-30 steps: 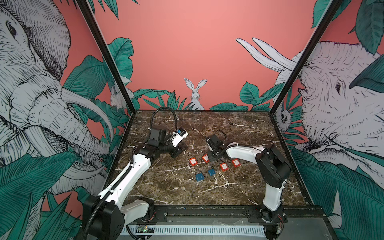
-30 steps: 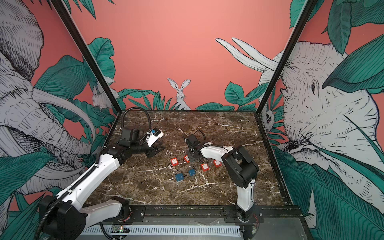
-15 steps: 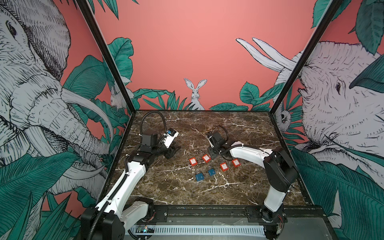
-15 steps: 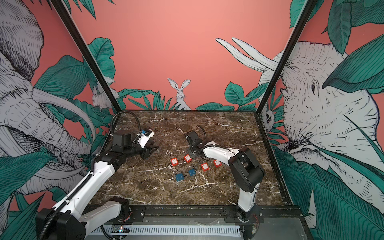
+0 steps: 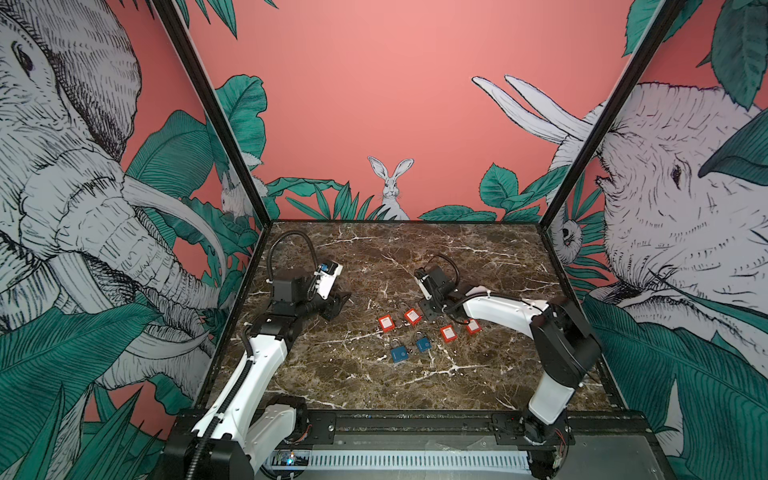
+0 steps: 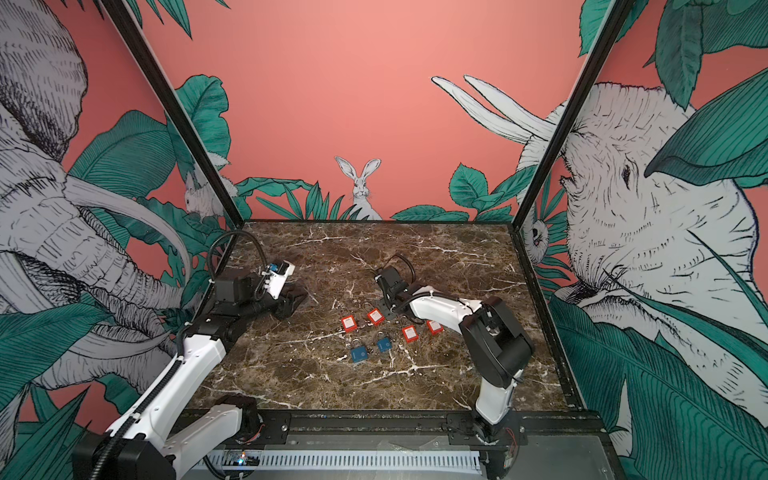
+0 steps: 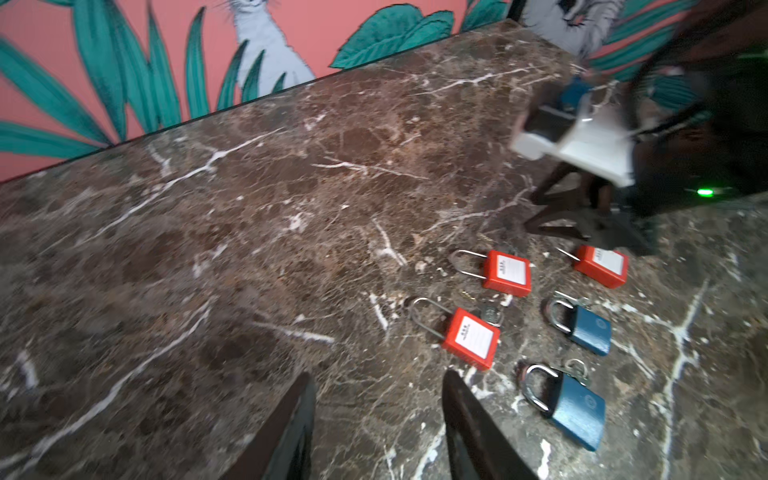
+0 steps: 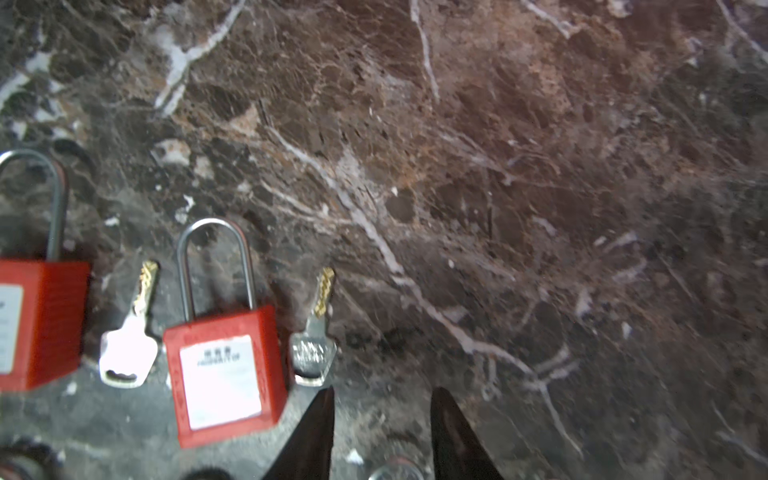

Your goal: Lock with the key

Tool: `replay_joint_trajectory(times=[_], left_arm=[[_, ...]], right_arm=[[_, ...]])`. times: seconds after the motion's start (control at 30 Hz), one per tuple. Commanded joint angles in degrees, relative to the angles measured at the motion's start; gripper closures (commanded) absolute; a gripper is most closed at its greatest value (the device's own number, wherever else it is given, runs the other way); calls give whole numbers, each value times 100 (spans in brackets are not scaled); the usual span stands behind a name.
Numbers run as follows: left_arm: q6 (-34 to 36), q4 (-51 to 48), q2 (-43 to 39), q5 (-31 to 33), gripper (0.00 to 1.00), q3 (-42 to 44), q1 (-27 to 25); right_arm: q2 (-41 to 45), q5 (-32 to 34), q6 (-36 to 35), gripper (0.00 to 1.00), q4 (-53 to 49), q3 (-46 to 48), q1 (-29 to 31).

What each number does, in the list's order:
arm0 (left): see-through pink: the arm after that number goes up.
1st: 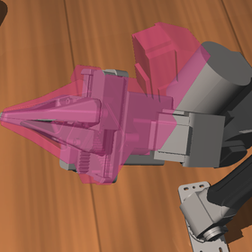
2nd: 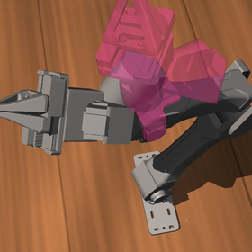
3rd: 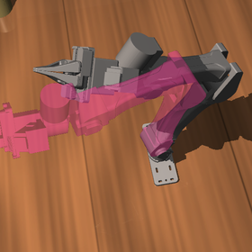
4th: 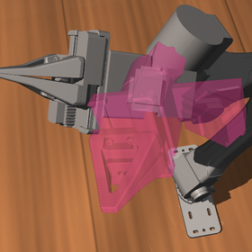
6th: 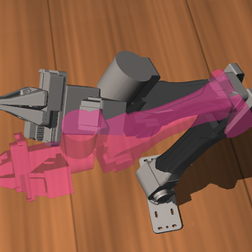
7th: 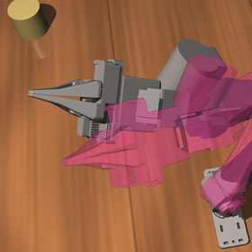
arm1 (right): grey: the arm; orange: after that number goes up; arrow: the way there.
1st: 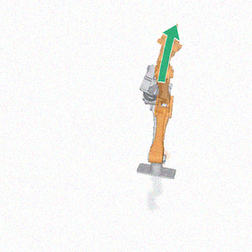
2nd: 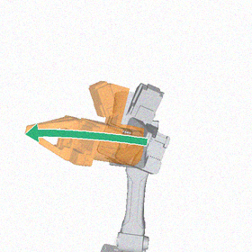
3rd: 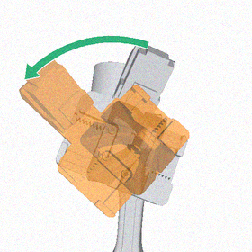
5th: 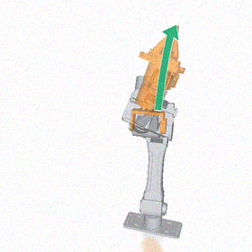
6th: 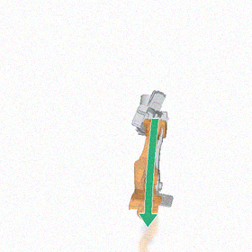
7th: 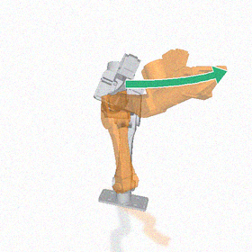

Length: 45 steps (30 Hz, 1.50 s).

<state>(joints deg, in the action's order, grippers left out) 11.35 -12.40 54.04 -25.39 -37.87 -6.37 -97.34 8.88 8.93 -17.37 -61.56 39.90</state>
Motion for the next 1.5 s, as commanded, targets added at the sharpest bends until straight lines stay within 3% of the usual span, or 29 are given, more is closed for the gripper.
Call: replay_joint_trajectory(times=[0.0, 0.17, 0.23, 0.3, 0.33, 0.4, 0.57, 0.63, 0.7, 0.8, 0.87, 0.9, 1.07, 1.23, 1.47], left_arm=[[-243, 700, -337, 952, 38, 534, 379], [-523, 2112, -154, 1572, 31, 1272, 951], [-590, 2900, 148, 1986, 31, 1541, 962], [-664, 3641, 580, 2136, 30, 1746, 979], [-692, 4045, 835, 2122, 30, 1835, 980], [-709, 4965, 1280, 1959, 30, 2047, 971], [-866, 6946, 2316, 2048, 28, 2398, 972], [-808, 7450, 2730, 1686, 26, 2439, 973], [-691, 7927, 3200, 1403, 1, 2464, 976], [-725, 8711, 3866, 1220, 0, 2398, 982], [-692, 7924, 3569, 1125, 0, 2199, 1021], [-589, 7436, 3452, 1132, 0, 2075, 1009], [-531, 6528, 3493, 1575, 0, 1583, 810], [-367, 6254, 3503, 2132, 0, 1436, 534], [-346, 6192, 3516, 2223, 0, 1398, 470]], right_arm=[[1101, 254, -251, 53, 603, 485, -405], [2518, 1027, -556, 20, 1739, 1940, -1336], [2868, 1309, -770, 1, 2611, 2653, -1658], [2996, 1643, -691, 0, 3370, 3149, -2027], [3038, 1682, -621, 1, 3188, 3120, -2227], [2965, 1767, -932, 0, 3807, 3332, -2439], [2222, 1737, -1047, 1, 5629, 4043, -2828], [1981, 1474, -1197, 1, 6526, 4279, -2830], [1743, 1148, -1553, 1, 6927, 4332, -2849], [854, 811, -1520, 1, 8582, 4687, -3071], [369, 766, -1456, 1, 9748, 5069, -3159], [393, 751, -1456, 1, 9702, 5077, -3148], [805, 297, -1371, 1, 7853, 4348, -3289], [809, 228, -1253, 1, 7637, 4234, -3395], [822, 138, -1226, 1, 7503, 4184, -3437]])
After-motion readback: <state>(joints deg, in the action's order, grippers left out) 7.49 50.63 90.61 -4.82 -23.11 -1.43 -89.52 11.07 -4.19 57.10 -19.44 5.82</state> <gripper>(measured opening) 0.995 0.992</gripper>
